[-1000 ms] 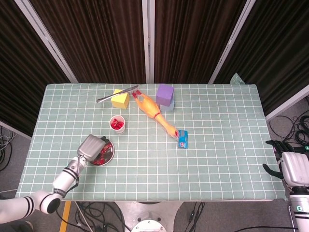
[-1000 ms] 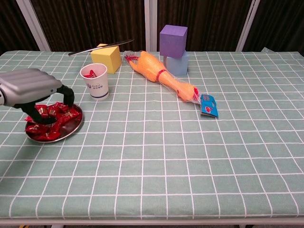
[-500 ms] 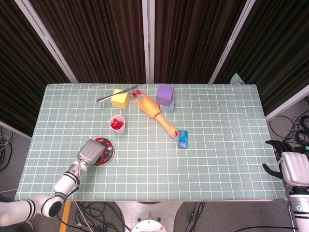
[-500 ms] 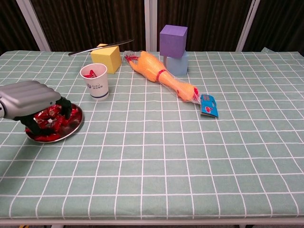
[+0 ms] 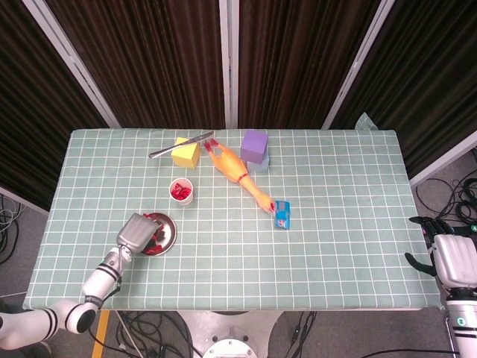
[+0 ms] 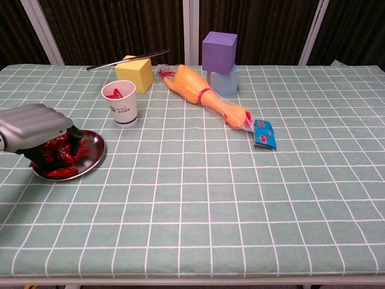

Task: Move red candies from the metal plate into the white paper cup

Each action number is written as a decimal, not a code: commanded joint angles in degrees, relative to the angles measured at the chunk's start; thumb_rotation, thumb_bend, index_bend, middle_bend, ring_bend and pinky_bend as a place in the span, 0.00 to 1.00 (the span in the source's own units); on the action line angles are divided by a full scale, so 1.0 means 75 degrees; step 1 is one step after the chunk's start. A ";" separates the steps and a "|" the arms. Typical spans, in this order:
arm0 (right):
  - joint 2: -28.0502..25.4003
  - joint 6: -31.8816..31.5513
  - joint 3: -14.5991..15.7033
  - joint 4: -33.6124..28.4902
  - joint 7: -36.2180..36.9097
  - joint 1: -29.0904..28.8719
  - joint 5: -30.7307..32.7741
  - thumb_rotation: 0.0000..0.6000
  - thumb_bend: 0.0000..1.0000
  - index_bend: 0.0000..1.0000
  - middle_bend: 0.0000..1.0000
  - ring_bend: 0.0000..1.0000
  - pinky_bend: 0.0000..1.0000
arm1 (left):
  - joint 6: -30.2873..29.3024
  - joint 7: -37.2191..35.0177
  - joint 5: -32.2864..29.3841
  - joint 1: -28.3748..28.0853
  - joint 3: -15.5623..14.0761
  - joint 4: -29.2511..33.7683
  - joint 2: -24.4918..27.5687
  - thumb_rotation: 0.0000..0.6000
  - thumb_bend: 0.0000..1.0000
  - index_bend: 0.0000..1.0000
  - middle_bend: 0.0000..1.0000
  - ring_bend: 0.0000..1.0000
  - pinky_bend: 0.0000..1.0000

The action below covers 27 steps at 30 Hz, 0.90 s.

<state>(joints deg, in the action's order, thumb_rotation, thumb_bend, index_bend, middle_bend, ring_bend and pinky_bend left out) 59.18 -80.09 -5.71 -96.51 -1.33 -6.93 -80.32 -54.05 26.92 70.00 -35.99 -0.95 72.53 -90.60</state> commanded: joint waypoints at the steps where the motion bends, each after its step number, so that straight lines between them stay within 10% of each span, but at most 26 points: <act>1: -0.0008 0.0001 -0.0001 -0.0014 -0.0010 0.0000 0.0005 1.00 0.10 0.26 0.29 0.26 0.59 | 0.0039 -0.0106 0.0061 0.0014 0.0016 -0.0134 -0.0053 1.00 0.37 0.58 0.61 0.90 1.00; 17: -0.0024 -0.0046 0.0003 -0.0028 0.0002 0.0014 -0.0033 1.00 0.10 0.26 0.30 0.27 0.59 | -0.0141 -0.0887 0.0549 0.0011 0.0283 0.0295 0.0381 1.00 0.49 0.69 0.72 0.93 1.00; 27: 0.0012 -0.0040 0.0007 0.0074 0.0117 0.0032 -0.0011 1.00 0.10 0.26 0.30 0.27 0.59 | 0.0285 -0.0674 0.0143 -0.0901 0.1399 0.1162 0.1035 1.00 0.48 0.68 0.71 0.93 1.00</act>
<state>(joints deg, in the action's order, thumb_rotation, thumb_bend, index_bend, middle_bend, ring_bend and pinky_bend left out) 59.27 -80.39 -5.65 -95.95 -0.44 -6.70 -80.41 -53.54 20.93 72.90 -40.86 7.60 80.83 -83.28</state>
